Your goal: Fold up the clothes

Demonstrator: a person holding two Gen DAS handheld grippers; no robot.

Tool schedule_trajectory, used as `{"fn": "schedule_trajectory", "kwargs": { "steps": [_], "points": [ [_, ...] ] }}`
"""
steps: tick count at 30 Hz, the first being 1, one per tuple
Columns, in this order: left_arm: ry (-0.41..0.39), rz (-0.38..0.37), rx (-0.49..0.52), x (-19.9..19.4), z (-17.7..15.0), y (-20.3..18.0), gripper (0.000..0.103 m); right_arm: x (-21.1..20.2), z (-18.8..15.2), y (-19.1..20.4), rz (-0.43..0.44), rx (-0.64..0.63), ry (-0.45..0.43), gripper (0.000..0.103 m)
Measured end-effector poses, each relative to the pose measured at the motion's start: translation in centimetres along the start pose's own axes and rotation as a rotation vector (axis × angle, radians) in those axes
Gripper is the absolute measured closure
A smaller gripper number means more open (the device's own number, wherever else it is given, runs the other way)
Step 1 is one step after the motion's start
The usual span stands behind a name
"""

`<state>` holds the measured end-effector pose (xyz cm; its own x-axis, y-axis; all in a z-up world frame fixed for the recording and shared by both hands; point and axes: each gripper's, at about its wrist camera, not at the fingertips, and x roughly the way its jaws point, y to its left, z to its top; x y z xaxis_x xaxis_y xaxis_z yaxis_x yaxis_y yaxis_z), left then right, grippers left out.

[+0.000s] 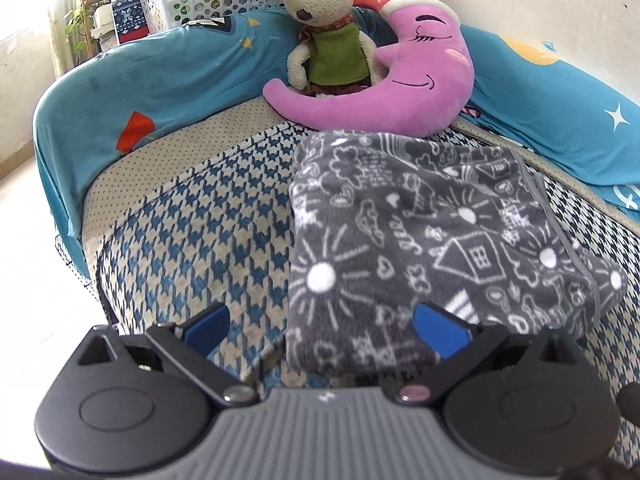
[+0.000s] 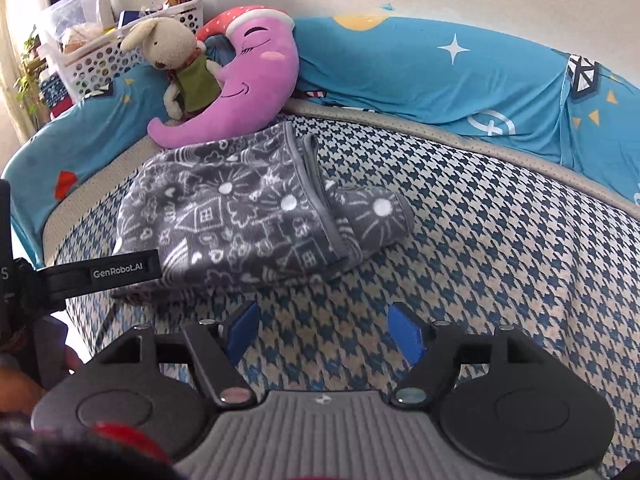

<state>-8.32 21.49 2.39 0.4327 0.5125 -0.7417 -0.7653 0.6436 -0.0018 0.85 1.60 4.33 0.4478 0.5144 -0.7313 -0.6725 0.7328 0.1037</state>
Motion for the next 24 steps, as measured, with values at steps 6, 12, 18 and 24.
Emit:
{"fn": "schedule_trajectory", "kwargs": {
  "steps": [6, 12, 18, 24],
  "points": [
    [-0.001, 0.004, -0.006, -0.6, -1.1, -0.3, 0.0, -0.2, -0.6, 0.0, -0.004, -0.04, 0.027, 0.028],
    [0.007, -0.004, -0.021, -0.6, -1.1, -0.5, 0.0, 0.3, -0.5, -0.2, -0.021, -0.032, 0.042, 0.028],
    [0.002, -0.007, -0.026, -0.7, -1.1, -0.6, 0.0, 0.8, -0.1, -1.0, -0.046, 0.024, 0.033, 0.028],
    [0.022, -0.031, -0.053, -0.8, -1.2, -0.3, 0.0, 1.1, 0.3, -1.4, -0.046, 0.046, 0.027, 0.028]
  ]
}}
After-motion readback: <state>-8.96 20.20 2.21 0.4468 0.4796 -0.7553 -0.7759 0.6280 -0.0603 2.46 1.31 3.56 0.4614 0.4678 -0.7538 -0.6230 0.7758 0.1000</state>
